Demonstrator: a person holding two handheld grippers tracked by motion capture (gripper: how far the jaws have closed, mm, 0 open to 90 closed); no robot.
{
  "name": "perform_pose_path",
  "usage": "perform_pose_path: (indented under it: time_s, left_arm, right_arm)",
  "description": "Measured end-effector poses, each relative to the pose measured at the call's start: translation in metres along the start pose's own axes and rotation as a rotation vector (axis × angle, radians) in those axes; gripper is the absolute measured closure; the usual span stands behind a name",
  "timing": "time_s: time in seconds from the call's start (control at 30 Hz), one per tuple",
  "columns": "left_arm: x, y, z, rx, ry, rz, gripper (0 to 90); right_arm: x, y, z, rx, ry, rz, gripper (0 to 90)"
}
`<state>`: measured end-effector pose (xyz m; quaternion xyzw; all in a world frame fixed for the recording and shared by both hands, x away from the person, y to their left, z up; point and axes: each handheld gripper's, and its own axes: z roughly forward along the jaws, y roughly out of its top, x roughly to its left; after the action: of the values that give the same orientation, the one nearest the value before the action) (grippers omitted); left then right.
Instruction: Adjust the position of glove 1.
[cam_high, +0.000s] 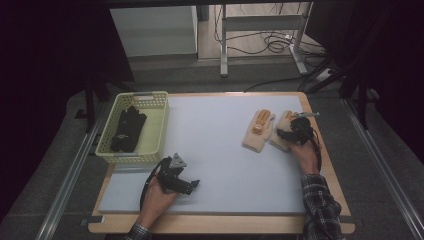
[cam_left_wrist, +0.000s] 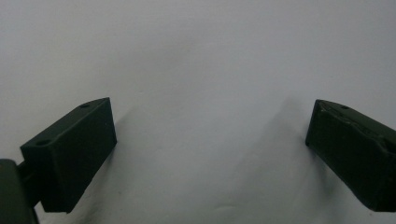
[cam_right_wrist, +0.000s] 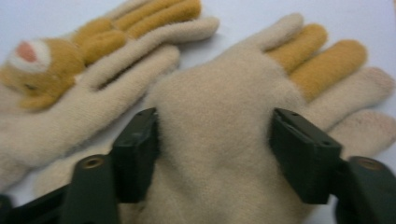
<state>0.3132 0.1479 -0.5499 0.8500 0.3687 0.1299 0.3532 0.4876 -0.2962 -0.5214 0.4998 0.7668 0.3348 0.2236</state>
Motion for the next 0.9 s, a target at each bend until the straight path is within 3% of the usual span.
perform_pose_path:
  time_s: [0.23, 0.37, 0.4, 0.43, 0.63, 0.9]
  left_arm:
    - [0.000, 0.000, 0.000, 0.000, 0.000, 0.001, 1.8]
    - [0.000, 0.000, 0.000, 0.000, 0.001, 0.001, 1.8]
    - [0.000, 0.000, 0.000, 0.000, 0.000, 0.001, 1.8]
    - [0.000, 0.000, 0.000, 0.000, 0.000, 0.001, 1.8]
    - [0.000, 0.000, 0.000, 0.000, 0.001, 0.001, 1.8]
    - [0.000, 0.000, 0.000, 0.000, 0.001, 0.000, 1.8]
  right_arm:
    - [0.007, 0.000, -0.006, 0.020, -0.013, -0.014, 58.8]
    - [0.008, -0.004, -0.011, -0.012, -0.005, -0.003, 64.5]
    - [0.008, -0.005, -0.017, -0.040, 0.002, -0.010, 76.0]
    - [0.008, -0.005, -0.021, -0.059, 0.005, -0.013, 77.7]
    - [0.012, 0.000, -0.038, -0.082, 0.011, -0.041, 82.9]
    - [0.025, 0.005, -0.062, -0.117, 0.064, -0.069, 83.5]
